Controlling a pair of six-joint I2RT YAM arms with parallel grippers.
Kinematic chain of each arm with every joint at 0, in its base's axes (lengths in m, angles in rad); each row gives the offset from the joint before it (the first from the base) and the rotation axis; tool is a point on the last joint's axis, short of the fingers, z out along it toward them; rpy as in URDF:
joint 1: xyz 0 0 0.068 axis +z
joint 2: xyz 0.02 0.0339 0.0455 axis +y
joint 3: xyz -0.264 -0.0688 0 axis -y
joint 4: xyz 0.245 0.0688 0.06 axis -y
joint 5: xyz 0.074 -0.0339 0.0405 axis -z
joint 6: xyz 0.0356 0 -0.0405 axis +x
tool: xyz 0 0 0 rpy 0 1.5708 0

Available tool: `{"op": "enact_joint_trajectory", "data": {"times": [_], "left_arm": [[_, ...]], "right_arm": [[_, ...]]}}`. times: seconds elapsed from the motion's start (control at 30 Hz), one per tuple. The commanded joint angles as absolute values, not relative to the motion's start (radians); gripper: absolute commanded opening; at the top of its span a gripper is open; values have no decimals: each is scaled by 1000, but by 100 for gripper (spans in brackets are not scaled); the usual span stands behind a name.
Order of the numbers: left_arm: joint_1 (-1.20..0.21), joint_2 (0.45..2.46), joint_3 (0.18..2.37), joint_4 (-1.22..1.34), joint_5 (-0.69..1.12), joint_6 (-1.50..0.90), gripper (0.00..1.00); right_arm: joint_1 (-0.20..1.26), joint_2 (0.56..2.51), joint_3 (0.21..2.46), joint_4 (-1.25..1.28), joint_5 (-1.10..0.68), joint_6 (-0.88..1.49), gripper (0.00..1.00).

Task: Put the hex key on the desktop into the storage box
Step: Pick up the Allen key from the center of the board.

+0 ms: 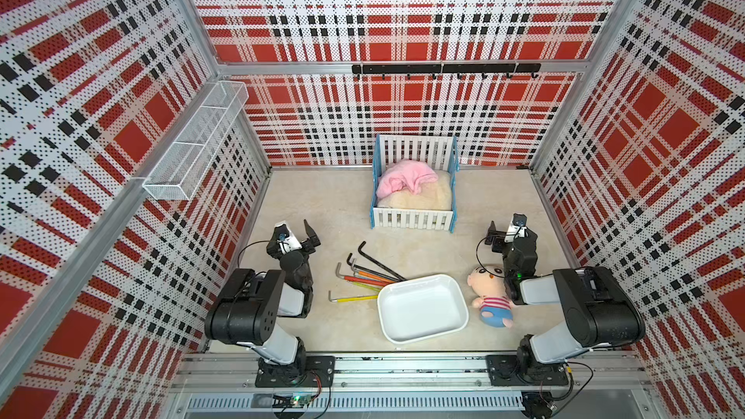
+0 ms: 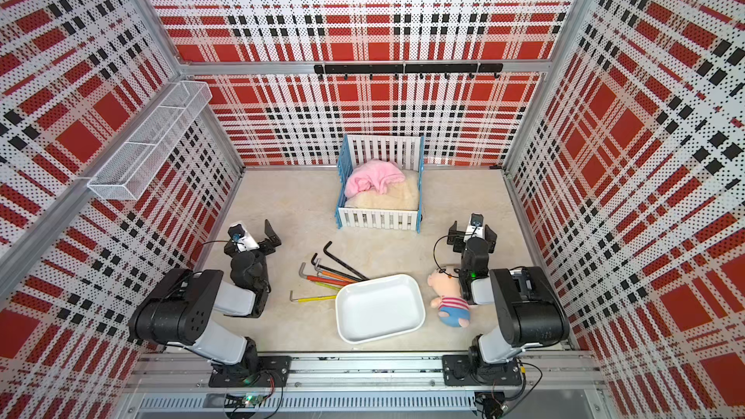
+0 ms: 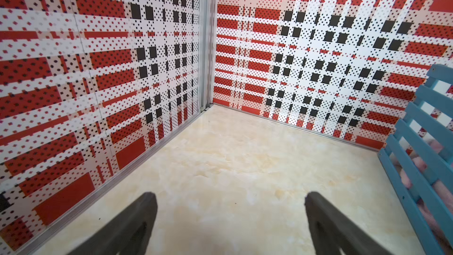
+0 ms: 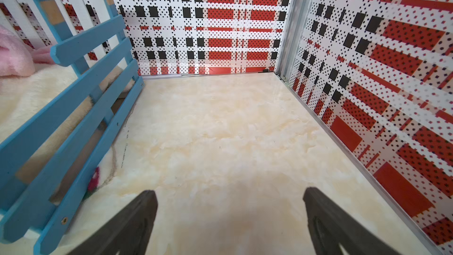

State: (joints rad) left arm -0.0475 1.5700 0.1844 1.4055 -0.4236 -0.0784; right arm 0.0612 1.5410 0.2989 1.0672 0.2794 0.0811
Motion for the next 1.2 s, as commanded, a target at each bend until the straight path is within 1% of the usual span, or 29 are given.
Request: {"op": "enact_joint_trajectory", "data": {"times": [0.0,0.8,0.87,0.97,1.03,1.1,1.17], "left_arm": [[-52,1571,197,1411,-428,-71,99],[-52,1567,196,1411,-428,-71,99],[-56,1549,196,1402,-422,-63,99],[-85,1476,227,1285,-435,-31,99],[-123,1444,242,1238,-450,15,99],[-169,1411,242,1224,-486,64,99],[-204,1369,247,1207,-523,96,99]], "right_arm": [[54,1543,298,1083,273,93,100],[55,1532,294,1085,280,94,100],[54,1469,323,978,296,104,100],[54,1387,409,777,276,91,100],[54,1340,426,749,275,94,100],[54,1284,442,748,311,117,100],[55,1251,503,678,340,116,100]]}}
